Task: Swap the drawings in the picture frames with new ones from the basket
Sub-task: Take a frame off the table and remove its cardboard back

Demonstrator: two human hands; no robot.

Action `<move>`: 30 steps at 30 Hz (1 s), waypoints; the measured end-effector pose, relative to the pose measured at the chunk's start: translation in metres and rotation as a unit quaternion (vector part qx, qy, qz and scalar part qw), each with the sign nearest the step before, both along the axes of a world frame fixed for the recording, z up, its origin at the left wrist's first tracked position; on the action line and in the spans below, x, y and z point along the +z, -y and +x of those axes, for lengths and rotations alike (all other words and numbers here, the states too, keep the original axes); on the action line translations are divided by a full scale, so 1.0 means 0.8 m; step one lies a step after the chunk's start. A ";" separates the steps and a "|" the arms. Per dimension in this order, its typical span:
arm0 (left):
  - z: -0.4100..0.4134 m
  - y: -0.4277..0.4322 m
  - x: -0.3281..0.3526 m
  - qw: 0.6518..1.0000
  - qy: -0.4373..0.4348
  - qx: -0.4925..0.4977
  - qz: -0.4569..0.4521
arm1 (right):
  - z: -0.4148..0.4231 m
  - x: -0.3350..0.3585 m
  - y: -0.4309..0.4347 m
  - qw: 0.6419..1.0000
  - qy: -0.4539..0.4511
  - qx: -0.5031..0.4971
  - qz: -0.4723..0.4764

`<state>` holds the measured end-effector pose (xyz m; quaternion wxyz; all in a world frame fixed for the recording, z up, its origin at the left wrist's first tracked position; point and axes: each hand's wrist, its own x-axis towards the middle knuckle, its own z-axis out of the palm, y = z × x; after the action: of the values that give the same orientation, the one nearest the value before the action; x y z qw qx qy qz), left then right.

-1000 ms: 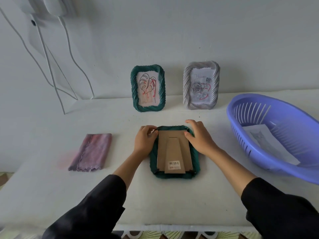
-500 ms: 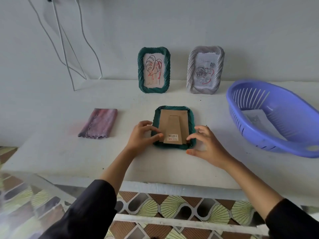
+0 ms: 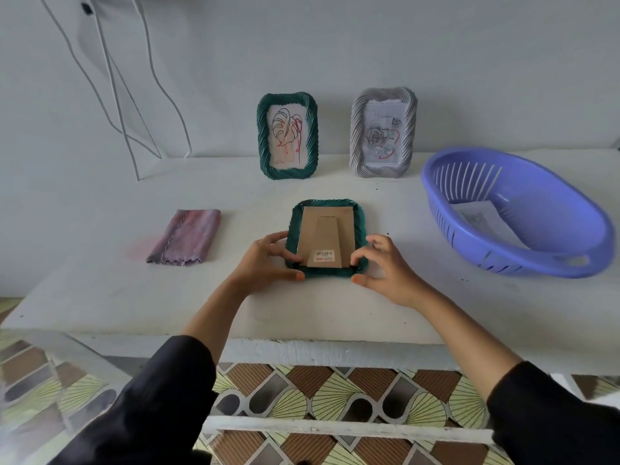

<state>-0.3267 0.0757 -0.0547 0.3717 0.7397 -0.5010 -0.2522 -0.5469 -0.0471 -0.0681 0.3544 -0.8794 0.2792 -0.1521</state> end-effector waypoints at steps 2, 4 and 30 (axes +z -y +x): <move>-0.001 0.001 0.000 1.000 -0.001 0.003 -0.004 | 0.001 0.002 0.000 1.000 -0.012 -0.002 -0.002; 0.000 0.001 -0.002 1.000 -0.003 0.006 -0.006 | 0.001 0.004 0.000 1.000 -0.021 -0.004 -0.004; 0.008 0.005 -0.012 0.999 -0.028 -0.008 0.022 | 0.003 0.011 -0.004 0.997 -0.069 0.012 -0.023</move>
<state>-0.3203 0.0717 -0.0644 0.3672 0.7361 -0.4909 -0.2871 -0.5447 -0.0441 -0.0590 0.3154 -0.8991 0.2888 -0.0933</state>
